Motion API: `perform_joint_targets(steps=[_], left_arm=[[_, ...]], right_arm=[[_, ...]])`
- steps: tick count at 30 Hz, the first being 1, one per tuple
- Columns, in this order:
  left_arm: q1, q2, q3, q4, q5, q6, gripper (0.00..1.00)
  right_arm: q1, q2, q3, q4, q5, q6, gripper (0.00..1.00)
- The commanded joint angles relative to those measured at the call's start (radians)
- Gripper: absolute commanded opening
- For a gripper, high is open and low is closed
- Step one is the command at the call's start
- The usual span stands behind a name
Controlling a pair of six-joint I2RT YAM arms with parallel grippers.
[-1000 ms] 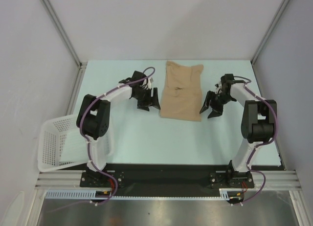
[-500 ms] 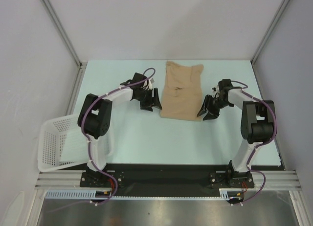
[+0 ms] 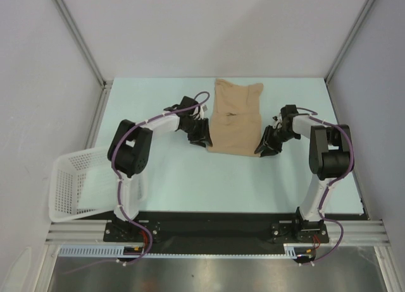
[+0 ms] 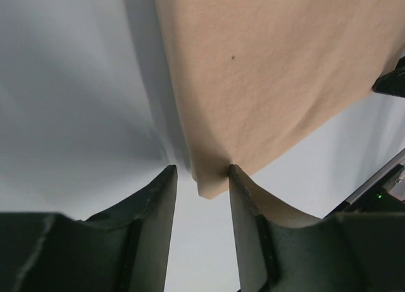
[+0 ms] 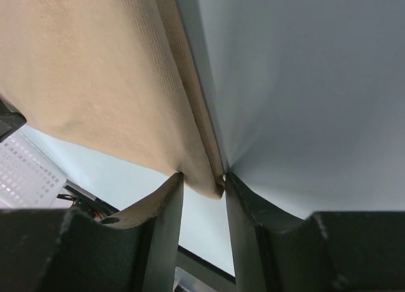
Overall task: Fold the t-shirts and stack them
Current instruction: Fold the tshirt
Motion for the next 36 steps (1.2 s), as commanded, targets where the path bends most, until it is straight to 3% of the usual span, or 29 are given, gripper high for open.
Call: perform_joint_targets(steps=[1,4,5,6,7,9,14,21,27,28,29,32,34,36], left_arm=[[-0.005,0.01,0.007,0.011,0.029,0.001,0.43],[-0.008,0.041,0.021,0.008,0.041,-0.006,0.27],[-0.007,0.051,0.024,-0.003,0.042,-0.002,0.22],[-0.008,0.054,0.029,-0.009,0.042,0.001,0.07],[-0.008,0.056,0.029,-0.015,0.039,0.002,0.0],[-0.011,0.039,0.0,-0.017,0.035,0.005,0.0],[-0.036,-0.034,-0.125,0.031,0.026,-0.028,0.0],[-0.131,-0.284,-0.446,0.138,0.02,-0.127,0.0],[-0.254,-0.456,-0.617,0.178,-0.002,-0.22,0.01],[-0.261,-0.464,-0.623,0.175,-0.007,-0.223,0.05],[-0.263,-0.481,-0.625,0.152,-0.013,-0.22,0.27],[-0.26,-0.514,-0.567,0.067,-0.1,-0.156,0.65],[-0.243,-0.502,-0.507,0.002,-0.134,-0.107,0.69],[-0.208,-0.47,-0.426,-0.058,-0.148,-0.043,0.72]], right_arm=[[0.001,0.019,0.024,0.019,0.008,0.001,0.37],[0.003,0.039,0.028,0.021,-0.003,-0.002,0.24],[0.003,0.045,0.03,0.019,-0.006,-0.004,0.12],[0.003,0.045,0.028,0.011,-0.008,-0.005,0.09],[0.004,0.043,0.025,0.01,-0.005,-0.007,0.06],[0.009,0.022,0.012,-0.005,0.015,-0.01,0.0],[0.026,-0.071,-0.123,-0.028,0.086,0.01,0.0],[0.04,-0.328,-0.361,-0.073,0.113,0.062,0.0],[0.046,-0.516,-0.426,-0.177,0.166,0.105,0.12],[0.044,-0.53,-0.426,-0.191,0.176,0.11,0.15],[0.044,-0.552,-0.426,-0.209,0.173,0.104,0.2],[0.038,-0.567,-0.369,-0.246,0.219,0.07,0.45],[0.029,-0.555,-0.299,-0.248,0.223,0.047,0.62],[0.001,-0.496,-0.253,-0.207,0.174,0.01,0.69]])
